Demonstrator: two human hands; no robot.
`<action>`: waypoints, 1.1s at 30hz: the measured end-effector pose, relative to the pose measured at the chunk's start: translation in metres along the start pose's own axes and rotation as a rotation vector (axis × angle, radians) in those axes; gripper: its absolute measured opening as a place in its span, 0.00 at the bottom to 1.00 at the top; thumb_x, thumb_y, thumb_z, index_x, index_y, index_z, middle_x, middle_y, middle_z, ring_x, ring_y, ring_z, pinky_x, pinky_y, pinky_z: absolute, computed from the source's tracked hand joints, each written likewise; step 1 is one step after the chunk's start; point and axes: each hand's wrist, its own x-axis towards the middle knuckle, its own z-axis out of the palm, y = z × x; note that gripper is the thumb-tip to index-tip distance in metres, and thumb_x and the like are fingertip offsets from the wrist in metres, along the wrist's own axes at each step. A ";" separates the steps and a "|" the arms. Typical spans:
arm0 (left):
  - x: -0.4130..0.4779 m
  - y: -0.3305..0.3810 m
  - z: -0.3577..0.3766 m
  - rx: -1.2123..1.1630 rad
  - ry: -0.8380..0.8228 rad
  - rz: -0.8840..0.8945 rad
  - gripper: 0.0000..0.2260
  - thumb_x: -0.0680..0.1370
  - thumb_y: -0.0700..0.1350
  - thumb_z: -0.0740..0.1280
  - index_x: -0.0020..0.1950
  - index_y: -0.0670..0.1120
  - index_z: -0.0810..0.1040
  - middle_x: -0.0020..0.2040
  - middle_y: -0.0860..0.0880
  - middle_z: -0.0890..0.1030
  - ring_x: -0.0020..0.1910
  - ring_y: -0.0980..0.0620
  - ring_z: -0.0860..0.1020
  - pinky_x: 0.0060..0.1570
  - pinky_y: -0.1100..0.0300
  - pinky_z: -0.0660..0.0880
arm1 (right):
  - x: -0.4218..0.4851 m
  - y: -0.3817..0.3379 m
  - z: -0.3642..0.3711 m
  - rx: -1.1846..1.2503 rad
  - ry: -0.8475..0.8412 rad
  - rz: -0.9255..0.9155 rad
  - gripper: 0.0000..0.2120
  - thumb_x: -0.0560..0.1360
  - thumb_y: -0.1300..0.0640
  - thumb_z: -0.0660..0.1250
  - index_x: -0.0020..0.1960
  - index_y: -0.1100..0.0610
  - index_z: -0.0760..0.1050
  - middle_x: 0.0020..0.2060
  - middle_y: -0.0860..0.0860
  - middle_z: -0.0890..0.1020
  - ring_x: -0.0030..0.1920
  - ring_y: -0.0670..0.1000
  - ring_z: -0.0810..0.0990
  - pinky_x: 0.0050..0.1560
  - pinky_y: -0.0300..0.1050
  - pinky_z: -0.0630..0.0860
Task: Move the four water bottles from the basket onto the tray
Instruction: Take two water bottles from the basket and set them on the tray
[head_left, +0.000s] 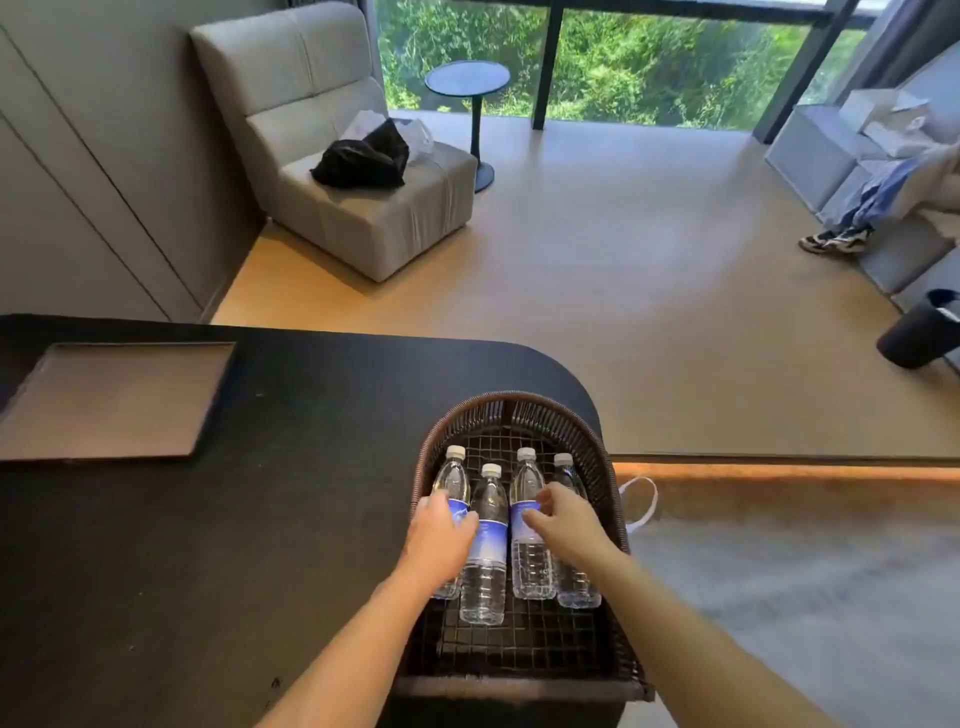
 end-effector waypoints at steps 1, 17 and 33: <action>0.009 0.002 0.003 -0.004 -0.007 0.010 0.22 0.80 0.50 0.66 0.71 0.41 0.71 0.70 0.42 0.72 0.68 0.42 0.73 0.64 0.53 0.69 | 0.010 -0.002 0.001 0.004 0.014 0.012 0.15 0.77 0.50 0.69 0.60 0.57 0.76 0.52 0.52 0.82 0.53 0.53 0.80 0.52 0.49 0.75; 0.097 0.016 0.029 0.126 -0.003 -0.159 0.31 0.79 0.54 0.70 0.75 0.37 0.66 0.71 0.37 0.73 0.69 0.37 0.73 0.69 0.46 0.71 | 0.076 -0.020 -0.020 -0.244 -0.176 0.117 0.14 0.75 0.47 0.76 0.44 0.49 0.70 0.43 0.47 0.79 0.49 0.53 0.81 0.49 0.49 0.76; 0.023 0.004 0.011 0.188 0.086 0.229 0.22 0.76 0.50 0.73 0.67 0.45 0.72 0.60 0.46 0.72 0.62 0.45 0.72 0.61 0.50 0.74 | -0.025 0.008 -0.002 0.209 0.036 -0.057 0.36 0.73 0.50 0.78 0.76 0.46 0.65 0.65 0.44 0.80 0.62 0.44 0.80 0.66 0.45 0.74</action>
